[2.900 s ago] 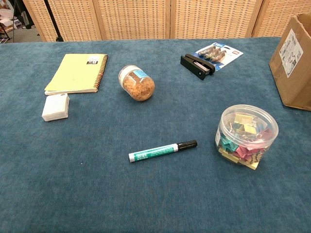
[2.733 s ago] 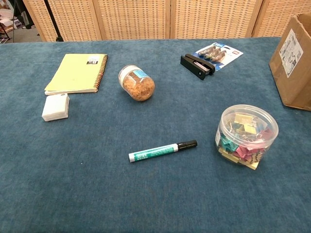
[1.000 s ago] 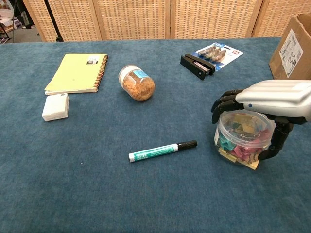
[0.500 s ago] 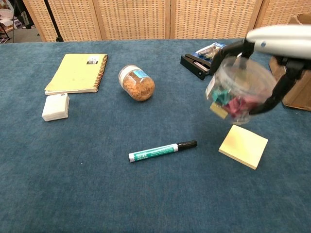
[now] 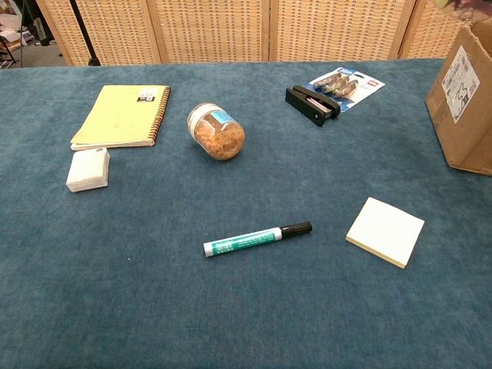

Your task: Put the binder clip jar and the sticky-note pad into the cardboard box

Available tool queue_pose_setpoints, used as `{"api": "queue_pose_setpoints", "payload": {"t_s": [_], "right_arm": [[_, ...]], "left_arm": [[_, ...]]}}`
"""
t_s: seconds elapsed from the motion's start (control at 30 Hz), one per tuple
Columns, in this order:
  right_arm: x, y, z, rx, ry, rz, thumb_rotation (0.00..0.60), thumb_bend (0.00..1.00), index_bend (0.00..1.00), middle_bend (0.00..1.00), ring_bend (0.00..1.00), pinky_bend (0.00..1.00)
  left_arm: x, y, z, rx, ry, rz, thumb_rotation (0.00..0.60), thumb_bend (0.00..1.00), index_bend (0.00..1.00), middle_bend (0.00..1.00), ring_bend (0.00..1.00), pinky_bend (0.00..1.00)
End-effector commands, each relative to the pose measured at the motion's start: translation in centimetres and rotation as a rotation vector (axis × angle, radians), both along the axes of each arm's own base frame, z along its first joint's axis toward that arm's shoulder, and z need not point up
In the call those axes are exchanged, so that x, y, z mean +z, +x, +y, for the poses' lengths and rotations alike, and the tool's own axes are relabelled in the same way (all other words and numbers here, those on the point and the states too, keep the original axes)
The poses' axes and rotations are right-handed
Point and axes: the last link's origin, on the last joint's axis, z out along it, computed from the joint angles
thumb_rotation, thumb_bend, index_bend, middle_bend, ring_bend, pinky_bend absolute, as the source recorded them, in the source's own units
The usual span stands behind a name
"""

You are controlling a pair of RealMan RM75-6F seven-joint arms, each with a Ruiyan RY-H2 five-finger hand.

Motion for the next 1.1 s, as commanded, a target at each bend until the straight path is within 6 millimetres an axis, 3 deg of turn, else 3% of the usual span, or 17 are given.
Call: {"api": "queue_pose_setpoints", "payload": {"t_s": [0.03,0.17,0.7,0.9,1.0,1.1], "right_arm": [[0.7,-2.4,-1.0,-0.078,-0.024,0.025,0.600,0.16,0.63,0.57,0.47,0.39],[0.6,-4.6,-1.6,-0.154,-0.029,0.016,0.600,0.16,0.63,0.57,0.47,0.39],[-0.5,-7.7,-1.4,-0.255,0.009,0.029,0.600,0.16,0.63,0.57,0.47,0.39],[-1.1,-7.9,-1.5,-0.250,0.019,0.043,0.600,0.16,0.63,0.57,0.47,0.39],[-1.8,-8.2,-1.6,-0.264,0.034,0.070,0.600,0.16,0.63,0.53,0.46,0.39],[-2.1,-8.3,-1.6,-0.276,0.040,0.073,0.600,0.16,0.58,0.43,0.39,0.39]], "left_arm": [[0.0,0.0,-0.1,-0.001,-0.002,0.000,0.600,0.00,0.00,0.00,0.00,0.00],[0.0,0.0,-0.1,0.005,-0.005,-0.001,0.600,0.00,0.00,0.00,0.00,0.00],[0.1,-0.1,-0.1,0.011,-0.006,-0.003,0.600,0.00,0.00,0.00,0.00,0.00],[0.0,-0.1,-0.1,0.012,-0.007,-0.001,0.600,0.00,0.00,0.00,0.00,0.00],[-0.1,-0.1,0.0,0.014,-0.011,0.001,0.600,0.00,0.00,0.00,0.00,0.00],[-0.1,-0.1,0.0,0.016,-0.011,0.000,0.600,0.00,0.00,0.00,0.00,0.00]]}}
